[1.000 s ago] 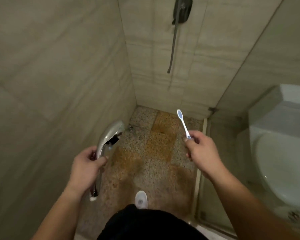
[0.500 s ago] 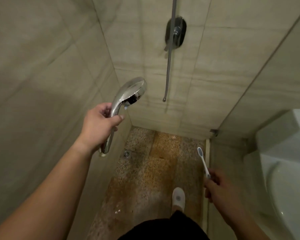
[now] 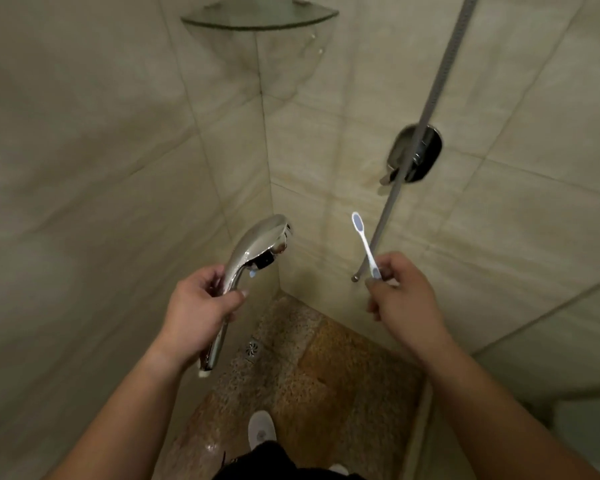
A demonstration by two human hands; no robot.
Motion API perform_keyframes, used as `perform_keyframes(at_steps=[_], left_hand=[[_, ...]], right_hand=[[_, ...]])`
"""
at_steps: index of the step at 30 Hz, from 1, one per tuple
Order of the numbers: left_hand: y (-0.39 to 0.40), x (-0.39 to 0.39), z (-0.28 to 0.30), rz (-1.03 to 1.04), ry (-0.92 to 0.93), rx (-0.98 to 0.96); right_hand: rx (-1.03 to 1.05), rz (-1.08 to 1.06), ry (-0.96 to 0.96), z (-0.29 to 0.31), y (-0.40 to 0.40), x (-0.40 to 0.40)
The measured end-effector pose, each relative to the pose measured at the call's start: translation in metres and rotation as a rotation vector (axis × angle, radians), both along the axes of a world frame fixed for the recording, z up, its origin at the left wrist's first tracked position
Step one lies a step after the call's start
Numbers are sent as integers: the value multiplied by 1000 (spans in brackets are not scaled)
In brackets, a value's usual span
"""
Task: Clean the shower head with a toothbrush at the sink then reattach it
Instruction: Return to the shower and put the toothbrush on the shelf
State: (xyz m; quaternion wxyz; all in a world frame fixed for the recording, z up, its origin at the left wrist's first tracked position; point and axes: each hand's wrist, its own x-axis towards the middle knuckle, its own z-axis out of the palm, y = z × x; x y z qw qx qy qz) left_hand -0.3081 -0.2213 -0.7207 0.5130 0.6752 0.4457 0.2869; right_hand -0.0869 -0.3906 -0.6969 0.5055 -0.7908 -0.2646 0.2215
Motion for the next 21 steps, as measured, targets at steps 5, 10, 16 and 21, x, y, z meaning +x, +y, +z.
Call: perform_keyframes(at_steps=[5, 10, 16, 21], left_hand=[[55, 13, 17, 4, -56, 43], [108, 29, 45, -13, -86, 89], [146, 47, 73, -23, -144, 145], [148, 52, 73, 5, -174, 133]], right_hand=[[158, 2, -33, 32, 77, 16], [225, -7, -21, 50, 136, 28], [261, 15, -106, 84, 200, 56], [141, -10, -479, 144, 266, 100]])
